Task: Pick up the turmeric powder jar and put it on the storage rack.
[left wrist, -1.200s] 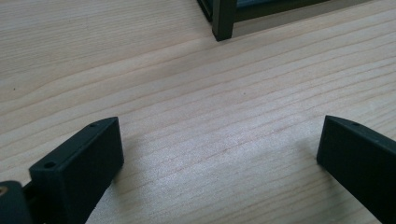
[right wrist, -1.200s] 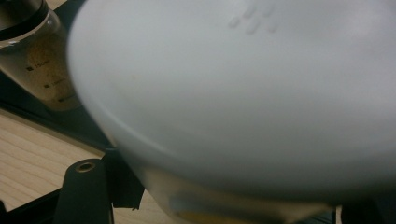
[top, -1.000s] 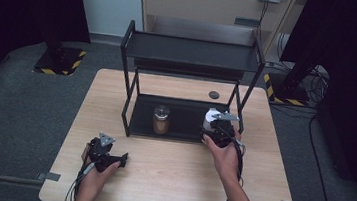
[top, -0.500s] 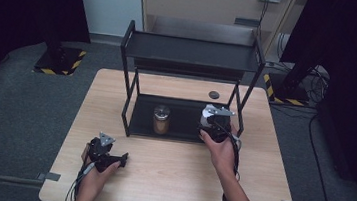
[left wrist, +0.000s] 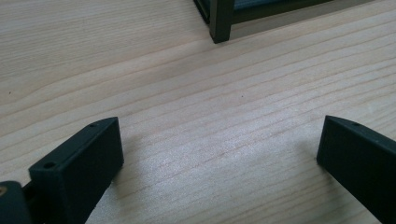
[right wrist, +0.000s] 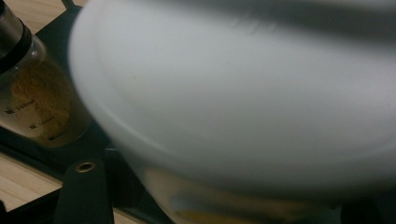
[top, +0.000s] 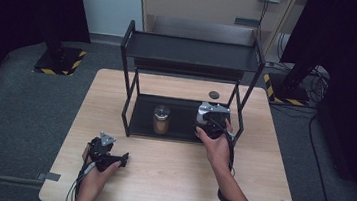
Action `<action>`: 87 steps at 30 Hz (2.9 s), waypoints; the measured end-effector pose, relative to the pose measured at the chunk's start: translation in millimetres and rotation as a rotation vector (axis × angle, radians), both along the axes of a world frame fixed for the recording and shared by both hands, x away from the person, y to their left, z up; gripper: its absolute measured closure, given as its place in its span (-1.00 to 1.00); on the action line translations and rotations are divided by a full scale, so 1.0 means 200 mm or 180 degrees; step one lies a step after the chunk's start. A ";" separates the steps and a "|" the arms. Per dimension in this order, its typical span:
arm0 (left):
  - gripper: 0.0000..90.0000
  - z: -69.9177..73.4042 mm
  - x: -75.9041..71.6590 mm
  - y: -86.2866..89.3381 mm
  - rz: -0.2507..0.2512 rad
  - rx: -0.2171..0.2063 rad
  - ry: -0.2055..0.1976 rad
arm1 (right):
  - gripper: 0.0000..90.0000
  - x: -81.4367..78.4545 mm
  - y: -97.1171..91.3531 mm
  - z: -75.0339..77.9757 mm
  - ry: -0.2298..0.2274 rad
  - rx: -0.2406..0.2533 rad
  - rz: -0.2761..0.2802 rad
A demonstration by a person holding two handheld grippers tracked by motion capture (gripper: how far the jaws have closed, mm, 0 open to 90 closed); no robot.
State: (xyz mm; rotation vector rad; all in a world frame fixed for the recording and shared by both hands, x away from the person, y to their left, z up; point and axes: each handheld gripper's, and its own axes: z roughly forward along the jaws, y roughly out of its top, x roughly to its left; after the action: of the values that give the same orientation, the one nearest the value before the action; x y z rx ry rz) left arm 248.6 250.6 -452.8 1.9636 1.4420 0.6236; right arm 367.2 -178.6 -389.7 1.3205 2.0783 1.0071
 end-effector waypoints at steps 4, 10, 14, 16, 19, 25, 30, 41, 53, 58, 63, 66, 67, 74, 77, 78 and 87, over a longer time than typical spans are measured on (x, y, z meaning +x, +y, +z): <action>-1.00 0.00 0.00 0.00 0.0001 0.0000 0.0000 | -0.29 0.01 0.00 0.00 -0.0008 0.0004 -0.0005; -1.00 0.00 0.00 0.00 0.0002 0.0000 -0.0001 | -0.29 0.02 0.00 0.00 -0.0011 0.0011 -0.0027; -1.00 0.00 0.00 0.00 0.0001 0.0000 0.0000 | -0.29 0.04 0.00 0.00 -0.0010 0.0014 -0.0029; -1.00 0.00 0.00 0.00 0.0002 0.0000 0.0000 | -0.29 0.04 0.01 0.00 -0.0010 0.0018 -0.0024; -1.00 0.00 0.00 0.00 0.0002 0.0000 0.0000 | -0.29 0.05 0.01 -0.01 -0.0007 0.0023 -0.0023; -1.00 0.00 0.00 0.00 0.0002 0.0000 0.0000 | -0.29 0.07 0.01 -0.02 0.0005 0.0032 -0.0024; -1.00 0.00 0.00 0.00 0.0003 0.0001 -0.0002 | -0.29 0.07 0.01 -0.03 0.0003 0.0023 -0.0012; -1.00 0.00 0.00 0.00 0.0007 0.0000 -0.0002 | -0.29 0.07 0.02 -0.06 -0.0015 0.0047 -0.0028; -1.00 0.00 0.00 0.00 0.0009 0.0001 -0.0001 | -0.29 0.07 0.01 -0.10 -0.0036 0.0048 -0.0044; -1.00 0.00 0.00 0.00 0.0011 0.0002 -0.0001 | -0.29 0.06 0.02 -0.10 -0.0056 0.0037 -0.0044; -1.00 0.00 0.00 -0.01 0.0015 0.0002 -0.0001 | -0.30 0.04 0.02 -0.12 -0.0099 0.0028 -0.0029; -1.00 0.00 0.00 -0.01 0.0015 0.0002 -0.0001 | -0.30 0.04 0.01 -0.13 -0.0112 0.0047 -0.0024; -1.00 0.00 0.00 -0.01 0.0016 0.0002 -0.0001 | -0.30 0.03 0.00 -0.13 -0.0122 0.0059 -0.0018; -1.00 0.00 0.00 -0.01 0.0017 0.0002 -0.0001 | -0.30 0.02 0.01 -0.15 -0.0162 0.0052 -0.0010; -1.00 0.00 0.00 -0.01 0.0018 0.0003 -0.0002 | -0.31 0.02 0.00 -0.15 -0.0156 0.0066 -0.0013; -1.00 0.00 0.00 -0.01 0.0017 0.0002 -0.0001 | -0.31 0.03 0.00 -0.15 -0.0152 0.0079 -0.0014; -1.00 0.00 0.00 -0.01 0.0019 0.0003 -0.0002 | -0.32 0.03 0.00 -0.14 -0.0141 0.0075 -0.0010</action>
State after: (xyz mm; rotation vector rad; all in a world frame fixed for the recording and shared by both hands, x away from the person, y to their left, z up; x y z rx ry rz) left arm 247.8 249.1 -452.8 1.9606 1.4479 0.6276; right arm 373.0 -178.4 -418.1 1.3009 2.0369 1.0531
